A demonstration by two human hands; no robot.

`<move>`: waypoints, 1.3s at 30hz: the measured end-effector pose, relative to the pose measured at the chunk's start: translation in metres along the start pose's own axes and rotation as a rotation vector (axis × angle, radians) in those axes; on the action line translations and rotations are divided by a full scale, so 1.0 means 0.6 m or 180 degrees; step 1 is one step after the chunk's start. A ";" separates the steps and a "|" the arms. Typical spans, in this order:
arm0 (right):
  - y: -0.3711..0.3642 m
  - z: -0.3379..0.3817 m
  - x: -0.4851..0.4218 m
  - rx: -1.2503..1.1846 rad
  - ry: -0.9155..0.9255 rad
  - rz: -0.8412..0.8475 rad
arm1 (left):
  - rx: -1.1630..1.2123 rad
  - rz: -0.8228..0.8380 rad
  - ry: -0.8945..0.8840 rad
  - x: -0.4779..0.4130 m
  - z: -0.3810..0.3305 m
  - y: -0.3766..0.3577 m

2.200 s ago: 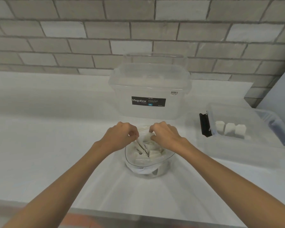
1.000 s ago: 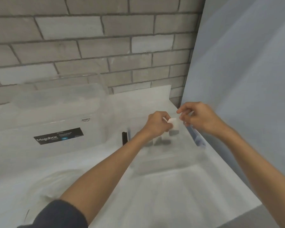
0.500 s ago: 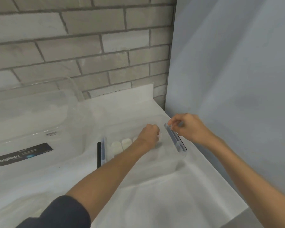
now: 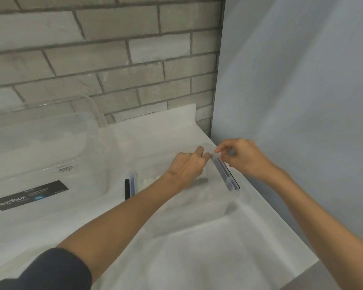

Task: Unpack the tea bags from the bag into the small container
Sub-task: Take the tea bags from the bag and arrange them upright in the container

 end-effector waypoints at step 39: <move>-0.400 0.491 0.265 0.0274 0.1422 0.1567 | 0.2393 -0.0510 0.2464 0.745 0.210 -0.023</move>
Point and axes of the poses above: each hand's wrist, its own x-axis away from the middle knuckle, its own y-axis out of the back of the hand, z = x × y, the point moved 2 cm from there along -x, towards the middle knuckle, and after that the axes turned 4 degrees about -y, right-handed, at the moved point
